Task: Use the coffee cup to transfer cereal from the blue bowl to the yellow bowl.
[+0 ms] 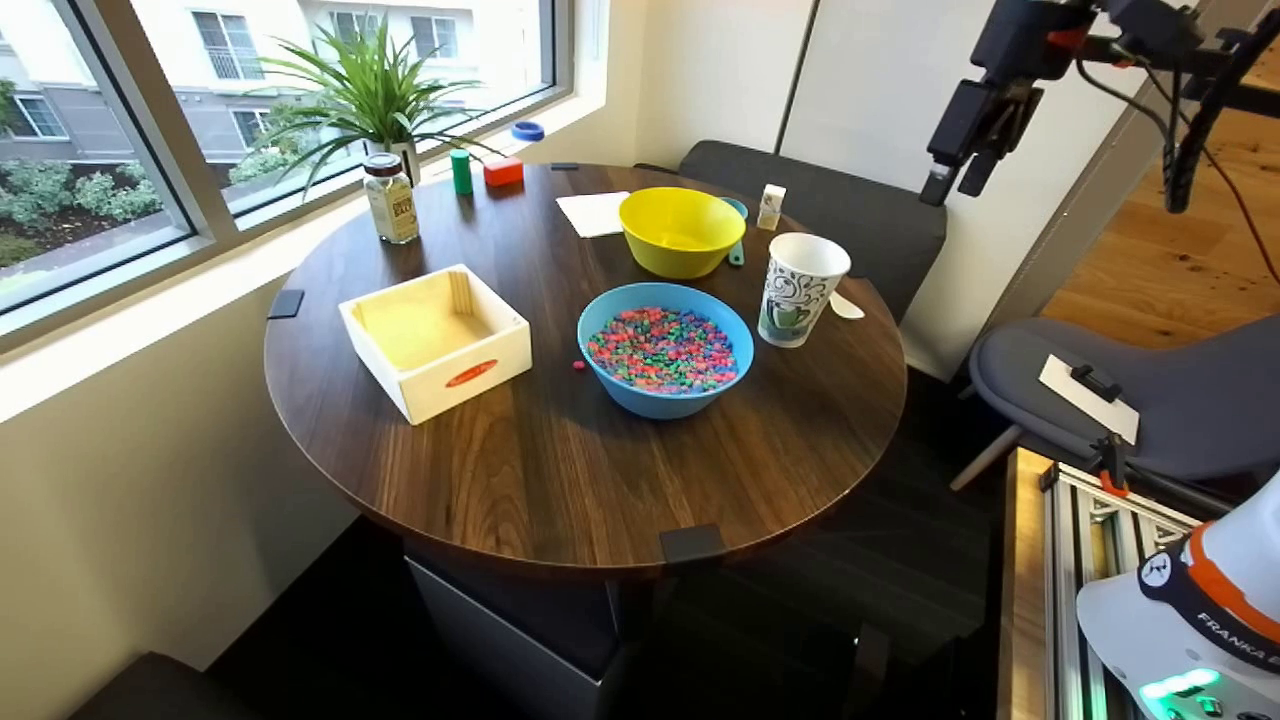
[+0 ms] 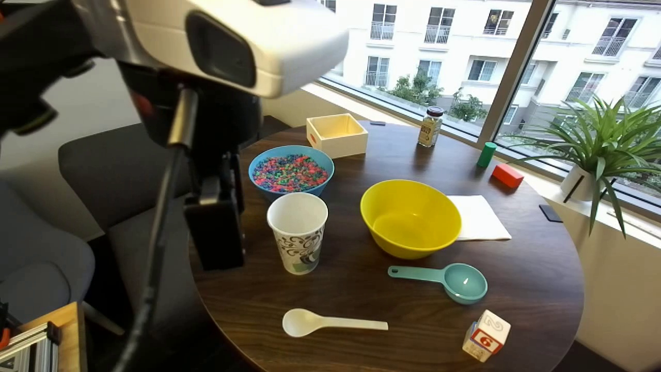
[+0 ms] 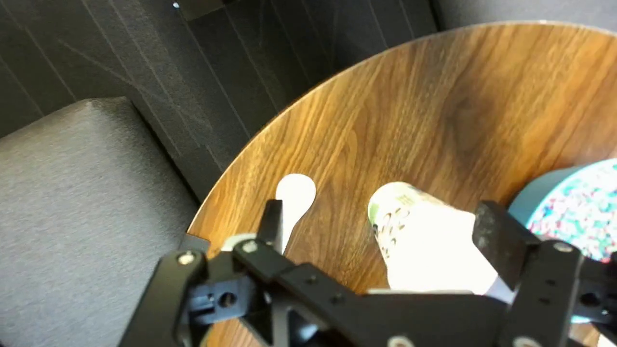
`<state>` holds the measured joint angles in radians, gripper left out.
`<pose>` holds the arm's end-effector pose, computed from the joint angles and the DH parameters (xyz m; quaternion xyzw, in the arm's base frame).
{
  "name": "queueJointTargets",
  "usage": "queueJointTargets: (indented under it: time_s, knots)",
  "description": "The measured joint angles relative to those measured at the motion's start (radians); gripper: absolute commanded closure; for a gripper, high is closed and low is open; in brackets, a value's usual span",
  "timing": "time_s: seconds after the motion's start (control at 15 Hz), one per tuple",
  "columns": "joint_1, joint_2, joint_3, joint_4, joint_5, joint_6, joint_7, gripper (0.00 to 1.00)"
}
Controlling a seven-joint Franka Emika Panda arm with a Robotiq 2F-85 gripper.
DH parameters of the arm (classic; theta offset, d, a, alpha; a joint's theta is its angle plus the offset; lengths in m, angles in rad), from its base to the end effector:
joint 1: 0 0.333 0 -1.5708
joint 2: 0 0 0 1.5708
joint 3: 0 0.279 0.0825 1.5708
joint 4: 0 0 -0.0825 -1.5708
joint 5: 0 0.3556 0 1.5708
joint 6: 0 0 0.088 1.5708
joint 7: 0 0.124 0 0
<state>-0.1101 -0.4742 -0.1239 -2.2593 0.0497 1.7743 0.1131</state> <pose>0.3877 -0.0911 0.4978 -0.9839 0.1707 0.0043 0.0528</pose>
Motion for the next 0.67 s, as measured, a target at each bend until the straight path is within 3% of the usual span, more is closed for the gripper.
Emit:
queueJointTargets:
  time_s: [0.4, 0.67]
  knots:
    - [-0.034, 0.102, -0.005, 0.0, 0.135, 0.199, 0.187, 0.0]
    - [-0.047, 0.169, -0.005, 0.006, 0.195, 0.264, 0.301, 0.0]
